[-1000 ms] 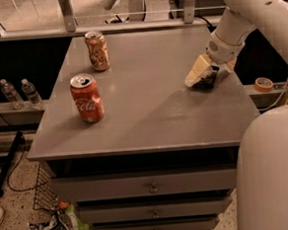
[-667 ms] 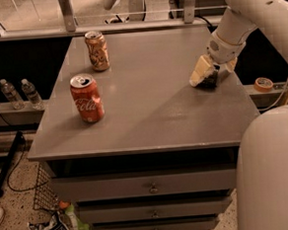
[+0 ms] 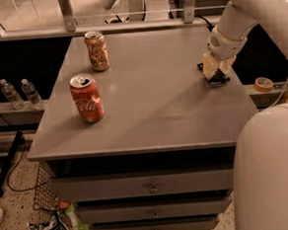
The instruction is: Move rxbar chocolate near coke can
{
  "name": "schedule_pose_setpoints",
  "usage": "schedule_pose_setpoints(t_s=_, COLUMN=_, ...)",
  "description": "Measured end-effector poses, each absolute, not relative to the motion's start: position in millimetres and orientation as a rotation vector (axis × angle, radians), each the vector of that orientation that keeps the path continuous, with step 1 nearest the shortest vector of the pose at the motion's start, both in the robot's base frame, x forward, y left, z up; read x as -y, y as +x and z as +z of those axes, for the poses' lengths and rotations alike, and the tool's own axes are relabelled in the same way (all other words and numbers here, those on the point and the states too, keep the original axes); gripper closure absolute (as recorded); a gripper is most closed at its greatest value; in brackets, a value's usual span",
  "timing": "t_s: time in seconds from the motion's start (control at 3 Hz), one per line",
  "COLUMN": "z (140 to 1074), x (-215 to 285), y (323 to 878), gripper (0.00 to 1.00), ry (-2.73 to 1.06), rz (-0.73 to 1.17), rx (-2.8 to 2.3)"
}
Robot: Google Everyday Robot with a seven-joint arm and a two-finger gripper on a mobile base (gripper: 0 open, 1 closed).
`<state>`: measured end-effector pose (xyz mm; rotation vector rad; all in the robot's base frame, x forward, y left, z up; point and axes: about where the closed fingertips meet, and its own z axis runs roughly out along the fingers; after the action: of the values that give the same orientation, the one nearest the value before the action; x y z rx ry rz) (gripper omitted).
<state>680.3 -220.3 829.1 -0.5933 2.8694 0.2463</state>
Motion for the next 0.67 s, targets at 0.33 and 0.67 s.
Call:
schedule_pose_setpoints(t_s=0.33, z=831.8, x=220.4, y=680.3, gripper=1.00, ry=-0.593, rz=0.246, rx=-2.869)
schedule_pose_setpoints(t_s=0.67, z=832.0, x=220.4, y=680.3, gripper=1.00, ry=-0.593, rz=0.246, rx=-2.869)
